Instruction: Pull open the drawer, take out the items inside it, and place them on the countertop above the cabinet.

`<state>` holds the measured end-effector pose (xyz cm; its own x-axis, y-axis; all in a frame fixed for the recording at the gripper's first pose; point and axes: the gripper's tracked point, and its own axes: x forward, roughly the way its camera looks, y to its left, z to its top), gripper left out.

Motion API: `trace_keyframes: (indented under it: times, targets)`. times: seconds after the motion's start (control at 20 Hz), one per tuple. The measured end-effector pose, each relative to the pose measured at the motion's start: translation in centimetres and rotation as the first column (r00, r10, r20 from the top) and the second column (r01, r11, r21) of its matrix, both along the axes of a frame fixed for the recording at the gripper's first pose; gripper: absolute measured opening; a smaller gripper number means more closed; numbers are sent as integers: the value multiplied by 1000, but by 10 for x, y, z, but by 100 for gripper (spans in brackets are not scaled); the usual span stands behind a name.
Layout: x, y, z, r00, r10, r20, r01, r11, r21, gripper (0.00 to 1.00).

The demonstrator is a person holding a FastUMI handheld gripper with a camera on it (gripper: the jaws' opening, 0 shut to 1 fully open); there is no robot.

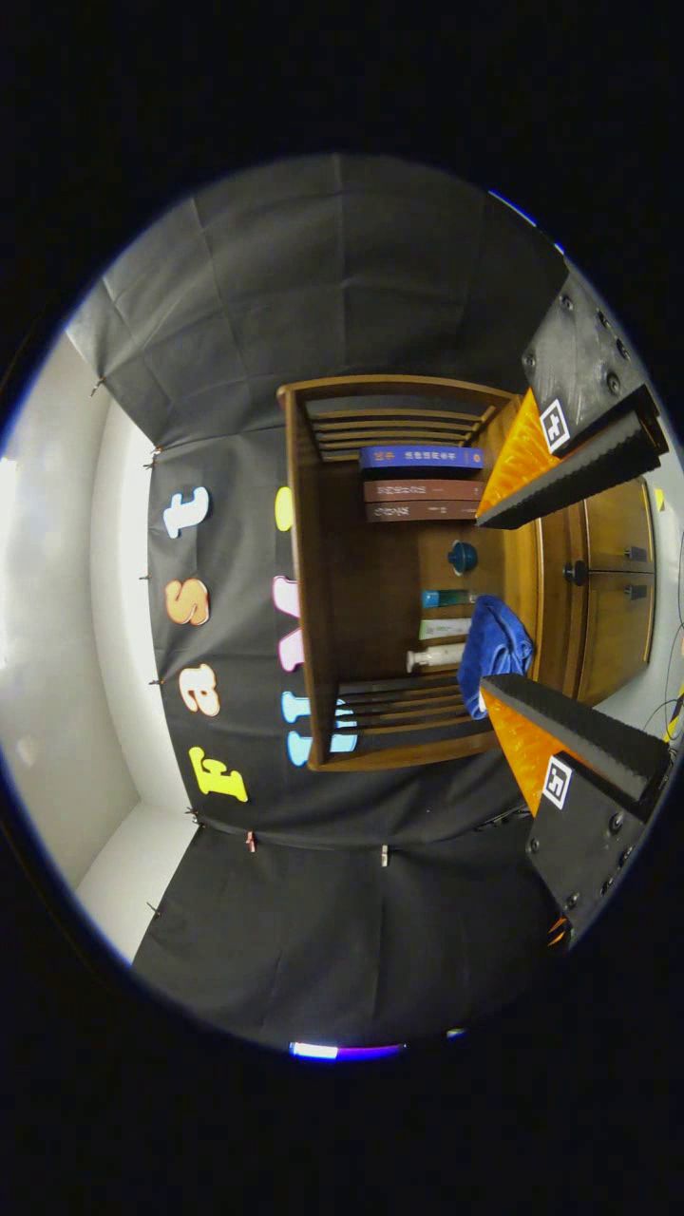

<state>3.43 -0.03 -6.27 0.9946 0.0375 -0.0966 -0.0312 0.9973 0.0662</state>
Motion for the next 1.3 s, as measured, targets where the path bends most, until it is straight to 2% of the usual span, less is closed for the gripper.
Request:
trace_keyframes:
  times: [0.3,0.75,1.05,1.3]
  targets:
    - [45,-4,-92,990,-7,-142,3,1000,-26,100]
    - [109,-20,-218,947,-45,-318,37,999,-31,99]
    - [134,-30,-275,918,-64,-391,61,998,-19,97]
    - [145,-30,-306,894,-72,-442,75,997,-10,87]
